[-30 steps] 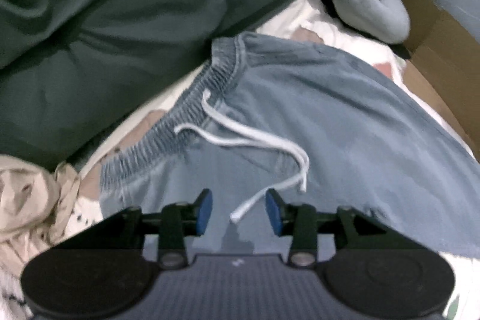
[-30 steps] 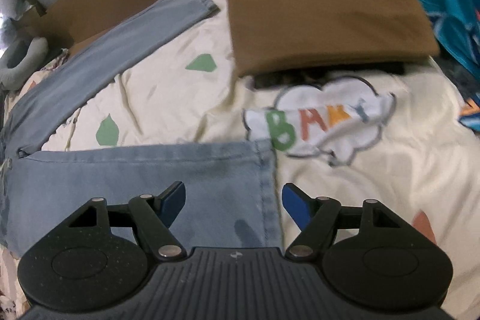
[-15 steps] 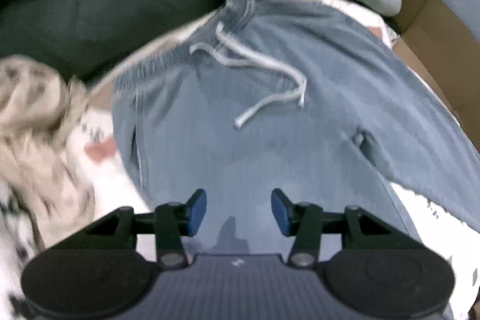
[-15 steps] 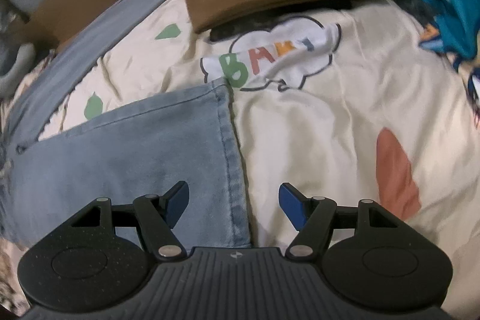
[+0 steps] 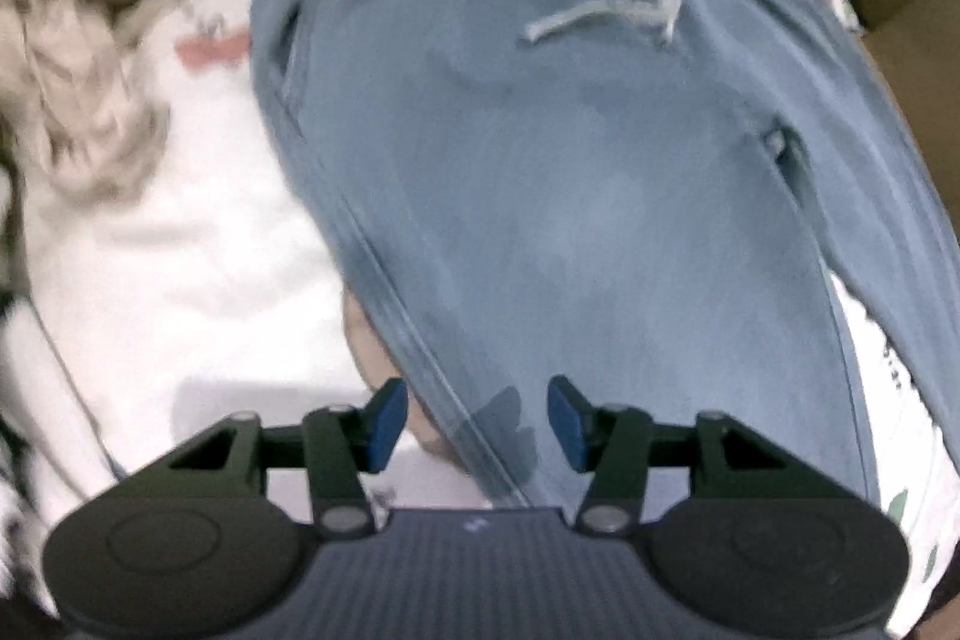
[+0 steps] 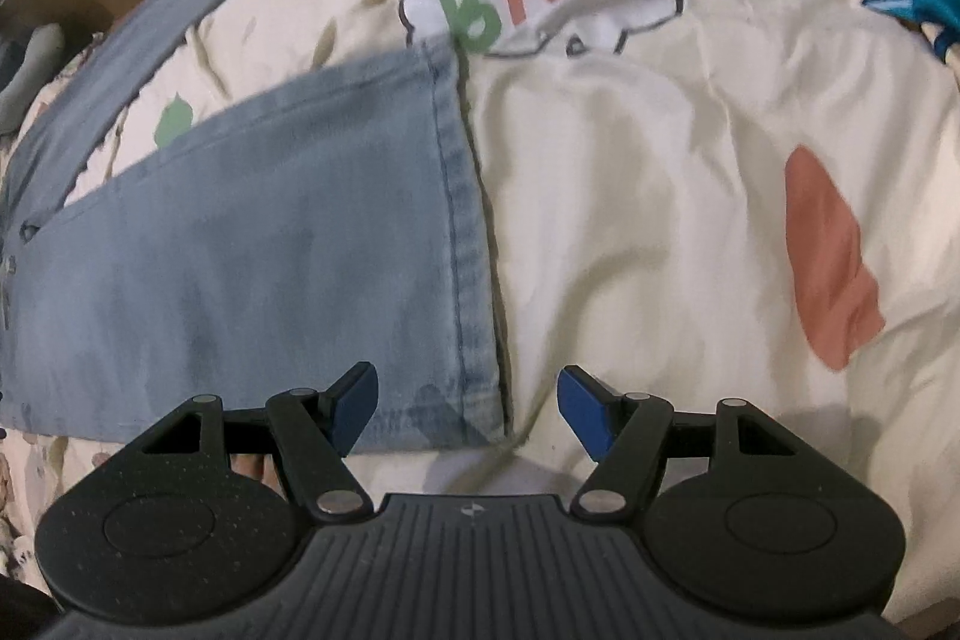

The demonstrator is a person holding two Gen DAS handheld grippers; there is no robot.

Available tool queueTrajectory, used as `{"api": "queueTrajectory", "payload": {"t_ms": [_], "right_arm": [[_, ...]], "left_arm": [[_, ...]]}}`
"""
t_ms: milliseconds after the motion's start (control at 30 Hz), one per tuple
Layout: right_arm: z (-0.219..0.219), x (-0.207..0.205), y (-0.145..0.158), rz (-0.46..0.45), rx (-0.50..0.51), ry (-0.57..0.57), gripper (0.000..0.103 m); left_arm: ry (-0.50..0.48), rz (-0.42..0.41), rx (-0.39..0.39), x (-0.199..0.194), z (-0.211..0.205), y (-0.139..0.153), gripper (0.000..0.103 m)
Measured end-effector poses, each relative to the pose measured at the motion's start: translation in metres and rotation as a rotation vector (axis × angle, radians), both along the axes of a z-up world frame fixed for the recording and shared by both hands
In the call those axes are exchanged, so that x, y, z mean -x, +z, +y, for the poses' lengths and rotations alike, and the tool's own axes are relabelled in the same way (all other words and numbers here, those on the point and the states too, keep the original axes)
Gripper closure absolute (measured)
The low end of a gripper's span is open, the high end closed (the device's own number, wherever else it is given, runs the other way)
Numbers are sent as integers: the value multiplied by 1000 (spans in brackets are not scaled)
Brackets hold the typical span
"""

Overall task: Fold clothes
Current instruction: 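Move the right gripper over the jeans leg to its hem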

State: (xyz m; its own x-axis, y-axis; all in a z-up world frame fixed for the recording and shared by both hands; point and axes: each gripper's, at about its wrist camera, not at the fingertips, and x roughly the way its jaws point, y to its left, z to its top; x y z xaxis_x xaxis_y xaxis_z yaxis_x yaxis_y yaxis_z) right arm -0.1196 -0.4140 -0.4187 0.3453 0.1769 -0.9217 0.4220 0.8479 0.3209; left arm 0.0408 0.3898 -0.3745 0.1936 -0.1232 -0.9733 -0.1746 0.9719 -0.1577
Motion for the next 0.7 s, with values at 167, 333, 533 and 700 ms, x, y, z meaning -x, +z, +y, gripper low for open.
{"api": "queueTrajectory", "payload": {"t_ms": [167, 333, 533, 700], "right_arm": [[-3, 9, -10, 32, -23, -32, 30], [-2, 15, -24, 65, -78, -97, 29], [0, 16, -18, 37, -131, -102, 38], [1, 18, -5, -20, -143, -77, 41]], "left_arm": [[-6, 55, 3, 15, -8, -18, 44], [-3, 115, 10, 34, -14, -34, 43], [10, 129, 5, 49, -18, -38, 36], [-22, 135, -15, 54, -20, -36, 36]]}}
